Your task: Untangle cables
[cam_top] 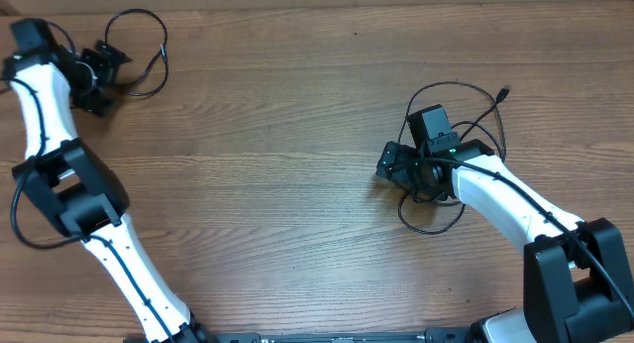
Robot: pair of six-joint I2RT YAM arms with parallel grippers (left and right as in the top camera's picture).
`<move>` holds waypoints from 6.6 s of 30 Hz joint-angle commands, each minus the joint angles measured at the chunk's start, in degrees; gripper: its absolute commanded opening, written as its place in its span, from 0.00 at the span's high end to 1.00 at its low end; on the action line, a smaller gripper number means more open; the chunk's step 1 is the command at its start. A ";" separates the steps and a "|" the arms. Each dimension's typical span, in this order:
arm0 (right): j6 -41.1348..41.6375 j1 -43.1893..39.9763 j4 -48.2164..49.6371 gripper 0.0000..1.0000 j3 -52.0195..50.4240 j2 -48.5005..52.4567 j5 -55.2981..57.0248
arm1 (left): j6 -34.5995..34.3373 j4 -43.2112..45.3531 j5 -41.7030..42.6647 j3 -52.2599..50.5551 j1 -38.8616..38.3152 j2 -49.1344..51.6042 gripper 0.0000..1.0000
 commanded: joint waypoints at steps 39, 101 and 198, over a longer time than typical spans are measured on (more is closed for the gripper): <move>-25.64 -17.38 -0.94 0.03 0.26 -4.07 3.69 | 15.98 -26.91 -24.72 2.78 -38.03 -25.22 0.00; -36.02 -21.97 15.41 0.54 -9.68 -0.68 -7.23 | 18.12 -29.99 -24.70 2.78 -37.94 -25.16 0.00; -0.52 -12.15 -20.76 0.34 30.53 -5.84 -11.17 | 30.62 3.45 21.38 -19.21 -50.71 -24.02 0.96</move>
